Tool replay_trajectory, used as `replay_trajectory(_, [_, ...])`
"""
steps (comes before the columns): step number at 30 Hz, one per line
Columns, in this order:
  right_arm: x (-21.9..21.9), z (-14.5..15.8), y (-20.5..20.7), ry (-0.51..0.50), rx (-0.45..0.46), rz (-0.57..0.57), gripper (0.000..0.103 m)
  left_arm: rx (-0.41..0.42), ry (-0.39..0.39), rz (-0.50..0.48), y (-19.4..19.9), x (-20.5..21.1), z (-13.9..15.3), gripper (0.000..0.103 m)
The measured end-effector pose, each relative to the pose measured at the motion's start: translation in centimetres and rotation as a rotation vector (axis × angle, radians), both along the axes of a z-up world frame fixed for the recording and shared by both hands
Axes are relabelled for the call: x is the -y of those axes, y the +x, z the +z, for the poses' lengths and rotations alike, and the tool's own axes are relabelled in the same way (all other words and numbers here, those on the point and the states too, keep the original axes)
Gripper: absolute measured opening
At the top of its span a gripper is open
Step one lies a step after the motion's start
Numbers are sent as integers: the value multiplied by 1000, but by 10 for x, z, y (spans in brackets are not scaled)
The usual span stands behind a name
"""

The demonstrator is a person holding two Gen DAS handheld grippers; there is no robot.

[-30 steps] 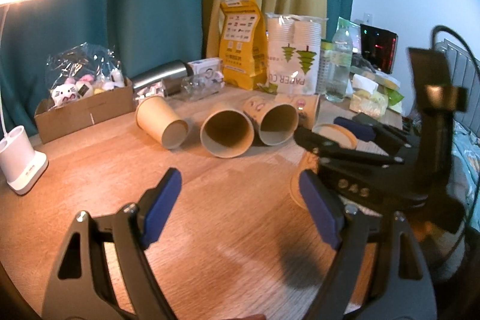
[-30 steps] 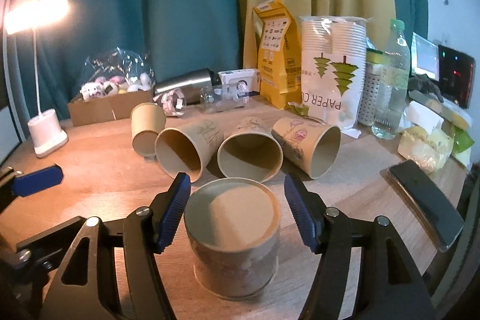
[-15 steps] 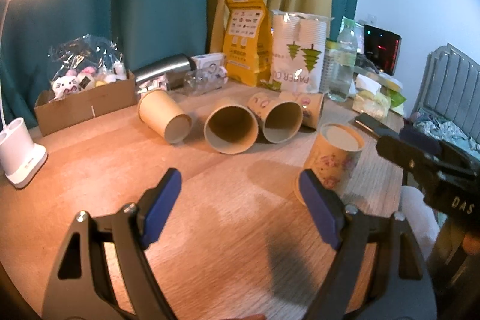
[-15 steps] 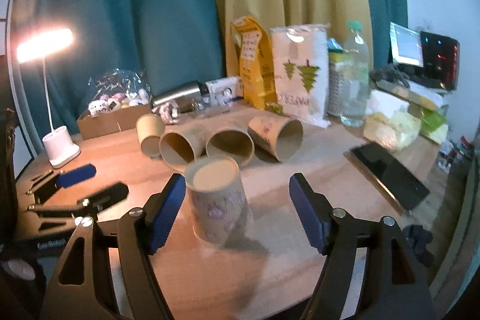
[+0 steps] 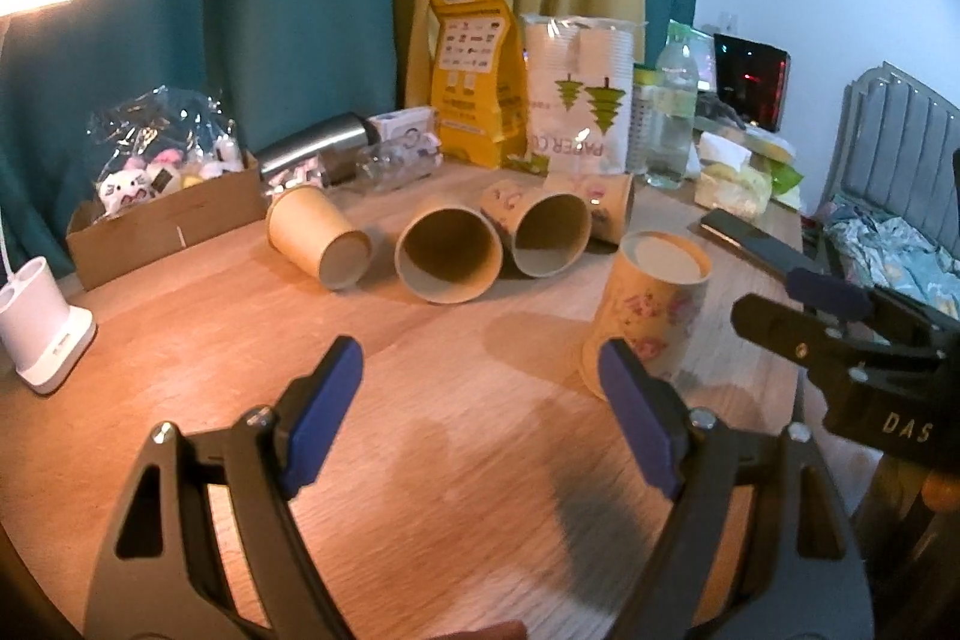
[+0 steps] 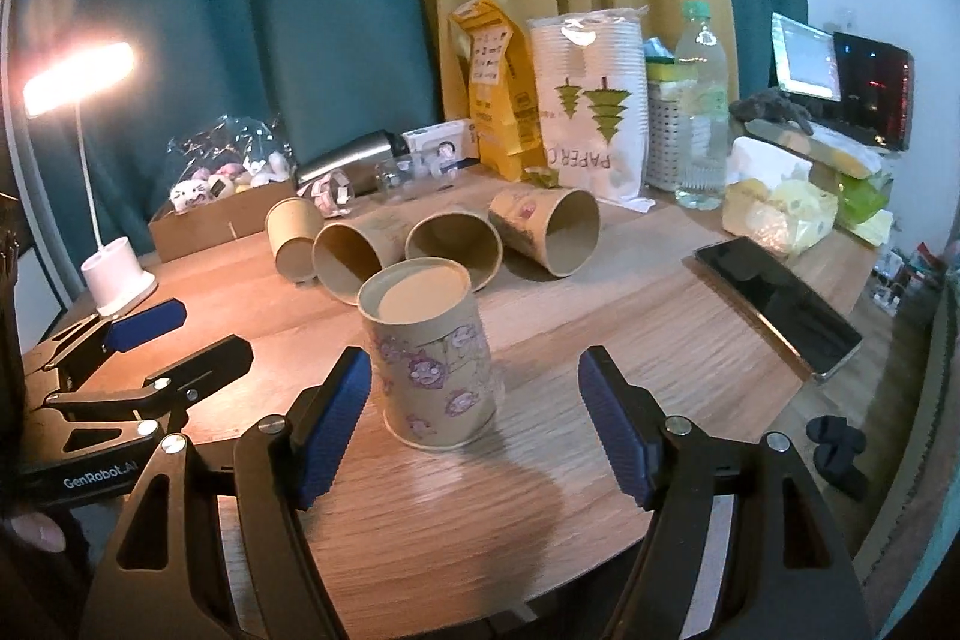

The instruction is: Flip cup upside down

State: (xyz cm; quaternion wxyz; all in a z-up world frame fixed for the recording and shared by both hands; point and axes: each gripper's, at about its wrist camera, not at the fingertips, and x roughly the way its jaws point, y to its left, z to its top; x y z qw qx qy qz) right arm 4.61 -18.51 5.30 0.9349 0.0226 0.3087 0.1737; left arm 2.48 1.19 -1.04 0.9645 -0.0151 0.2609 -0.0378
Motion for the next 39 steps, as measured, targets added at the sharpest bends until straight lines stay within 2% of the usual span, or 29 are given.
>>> replay_trajectory(11, [1,0,1,18,-1,-2,75,9,22,11,-3,3,1,83])
replay_trajectory(12, [2,0,1,18,-1,-5,75,9,22,13,-3,3,1,87])
replay_trajectory(13, [3,0,1,18,0,-6,75,8,23,14,-3,3,1,97])
replay_trajectory(14, [4,0,0,19,0,-7,75,10,22,15,-4,3,2,100])
replay_trajectory(39, [4,0,1,30,-7,-5,75,28,18,31,-4,-1,3,100])
